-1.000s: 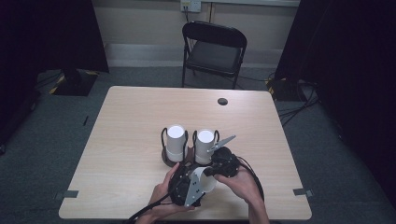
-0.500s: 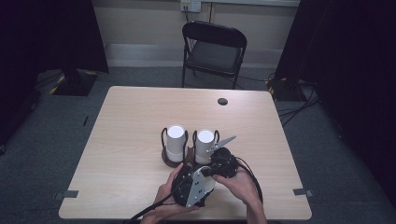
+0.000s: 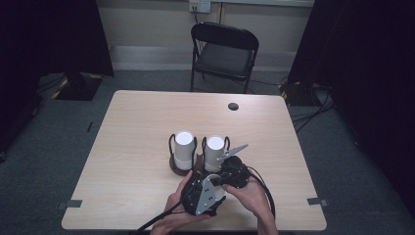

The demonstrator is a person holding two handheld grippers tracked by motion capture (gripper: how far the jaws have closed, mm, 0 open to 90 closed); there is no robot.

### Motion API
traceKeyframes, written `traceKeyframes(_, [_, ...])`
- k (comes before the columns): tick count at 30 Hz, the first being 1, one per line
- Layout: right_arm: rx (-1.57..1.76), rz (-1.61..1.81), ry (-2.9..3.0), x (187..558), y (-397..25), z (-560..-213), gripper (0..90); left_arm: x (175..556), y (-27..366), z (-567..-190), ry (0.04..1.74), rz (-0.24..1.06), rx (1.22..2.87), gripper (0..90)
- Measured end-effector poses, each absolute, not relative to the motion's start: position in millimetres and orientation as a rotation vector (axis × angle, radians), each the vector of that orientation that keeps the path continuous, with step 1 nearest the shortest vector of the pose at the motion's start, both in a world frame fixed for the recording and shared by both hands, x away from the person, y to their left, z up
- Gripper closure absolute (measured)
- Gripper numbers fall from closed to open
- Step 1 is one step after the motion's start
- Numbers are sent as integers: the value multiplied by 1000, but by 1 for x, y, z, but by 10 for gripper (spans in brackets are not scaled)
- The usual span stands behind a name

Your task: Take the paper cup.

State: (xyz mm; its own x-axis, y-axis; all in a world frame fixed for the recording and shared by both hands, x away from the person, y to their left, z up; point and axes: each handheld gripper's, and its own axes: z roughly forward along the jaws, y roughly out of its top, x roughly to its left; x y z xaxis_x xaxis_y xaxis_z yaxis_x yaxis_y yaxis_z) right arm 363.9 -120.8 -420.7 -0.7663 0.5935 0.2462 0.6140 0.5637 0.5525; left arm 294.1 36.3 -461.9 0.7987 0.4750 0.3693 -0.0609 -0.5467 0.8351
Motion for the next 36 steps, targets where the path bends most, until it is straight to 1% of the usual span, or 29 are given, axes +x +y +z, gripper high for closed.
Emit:
traceKeyframes(3, [-1082,-1016,-2725,364,-122,-422,876,296,40,-462,344,702,2025,193])
traceKeyframes(4, [-1086,-1025,-2715,364,-122,-423,862,297,41,-462,363,693,2008,228])
traceKeyframes(7, [-1094,-1042,-2706,364,-123,-422,864,298,45,-462,395,646,1977,222])
traceKeyframes(10, [-1099,-1052,-2713,363,-122,-421,850,297,44,-463,403,659,1970,220])
traceKeyframes(12, [-1113,-1057,-2710,363,-124,-420,822,298,46,-462,405,659,1976,224])
traceKeyframes(19, [-1148,-1137,-2677,359,-129,-420,811,298,46,-463,431,660,1981,222])
traceKeyframes(21, [-1163,-1162,-2656,357,-132,-421,792,299,46,-464,440,643,1967,222])
traceKeyframes(27, [-1173,-1255,-2616,354,-138,-422,752,300,51,-465,472,633,1950,221])
traceKeyframes(30, [-1162,-1309,-2602,353,-140,-424,730,300,54,-464,496,650,1965,218])
traceKeyframes(32, [-1156,-1347,-2581,352,-142,-425,718,298,55,-463,520,630,1951,218])
traceKeyframes(34, [-1140,-1381,-2570,350,-144,-426,702,298,55,-463,538,644,1945,218])
traceKeyframes(36, [-1151,-1412,-2555,349,-145,-427,687,299,57,-465,552,632,1939,218])
